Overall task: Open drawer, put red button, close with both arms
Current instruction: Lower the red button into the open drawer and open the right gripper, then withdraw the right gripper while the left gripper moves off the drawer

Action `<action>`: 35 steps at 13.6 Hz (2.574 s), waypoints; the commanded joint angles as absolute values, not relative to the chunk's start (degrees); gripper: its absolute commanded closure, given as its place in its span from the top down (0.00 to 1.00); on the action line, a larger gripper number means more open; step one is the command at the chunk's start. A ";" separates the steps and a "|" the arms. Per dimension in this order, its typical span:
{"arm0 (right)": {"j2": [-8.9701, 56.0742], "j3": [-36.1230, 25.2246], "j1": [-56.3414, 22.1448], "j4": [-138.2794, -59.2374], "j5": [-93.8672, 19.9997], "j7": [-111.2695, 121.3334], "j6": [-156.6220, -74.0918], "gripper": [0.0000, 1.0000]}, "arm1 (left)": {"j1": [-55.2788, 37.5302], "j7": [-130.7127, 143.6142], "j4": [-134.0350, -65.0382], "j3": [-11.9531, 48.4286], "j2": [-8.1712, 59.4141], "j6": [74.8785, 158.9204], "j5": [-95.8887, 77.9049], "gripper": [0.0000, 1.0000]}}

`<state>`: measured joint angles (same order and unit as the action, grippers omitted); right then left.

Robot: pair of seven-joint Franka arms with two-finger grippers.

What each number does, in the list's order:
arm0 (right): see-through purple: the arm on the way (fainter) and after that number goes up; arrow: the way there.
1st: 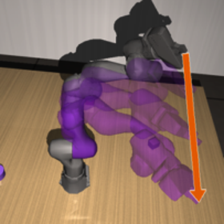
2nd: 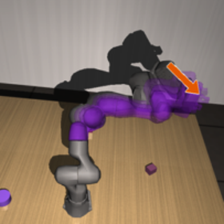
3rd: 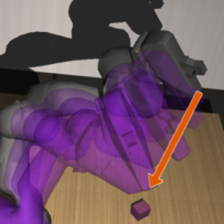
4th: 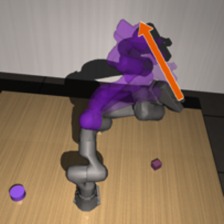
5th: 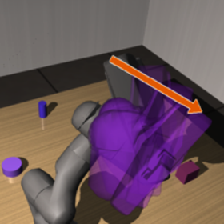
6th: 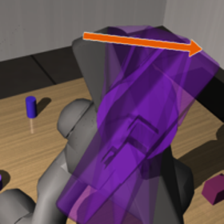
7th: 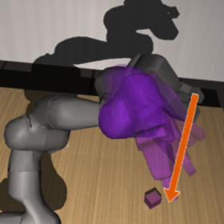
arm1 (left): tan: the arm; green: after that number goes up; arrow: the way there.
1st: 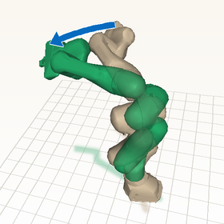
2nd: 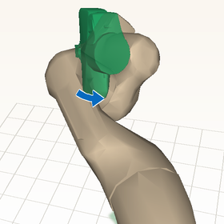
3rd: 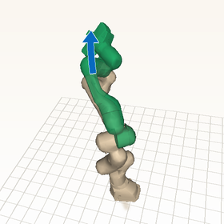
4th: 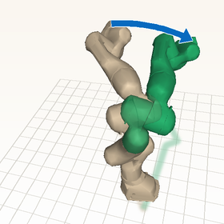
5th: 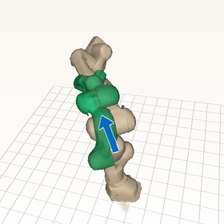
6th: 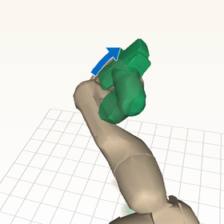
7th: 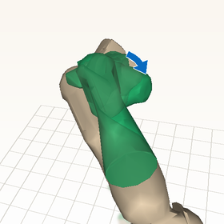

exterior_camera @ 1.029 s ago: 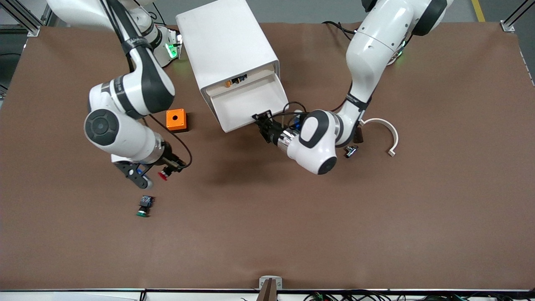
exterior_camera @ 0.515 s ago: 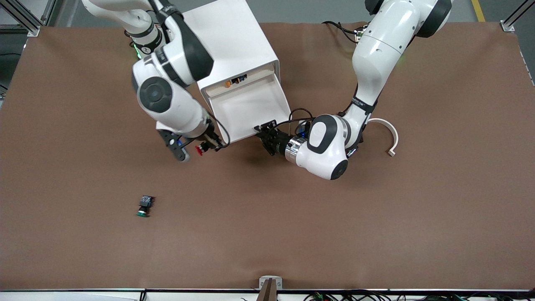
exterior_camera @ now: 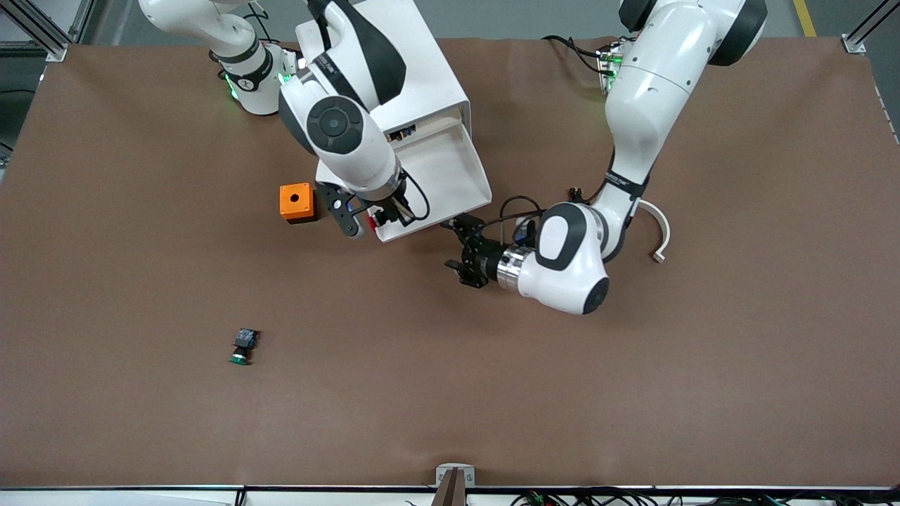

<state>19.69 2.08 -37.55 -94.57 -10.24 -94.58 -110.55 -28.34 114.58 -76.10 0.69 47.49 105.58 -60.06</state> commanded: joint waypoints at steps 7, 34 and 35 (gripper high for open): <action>20.21 1.41 -43.50 -100.20 -8.53 -107.13 -121.28 0.08 | -27.34 110.05 -73.92 -6.06 43.69 104.77 -44.49 0.99; 9.32 1.14 -9.08 -89.03 -6.15 -42.42 -101.44 1.00 | -30.14 50.48 -74.79 -2.72 36.82 104.15 -17.58 0.99; 8.62 0.97 -7.40 -89.03 -6.07 -38.01 -100.29 1.00 | -31.36 49.32 -74.88 -2.72 37.35 104.59 -17.49 0.99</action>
<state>10.65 -0.04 -11.44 -88.73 -5.76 -46.19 -102.84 -29.60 53.18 -74.76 -2.87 36.68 104.34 -18.86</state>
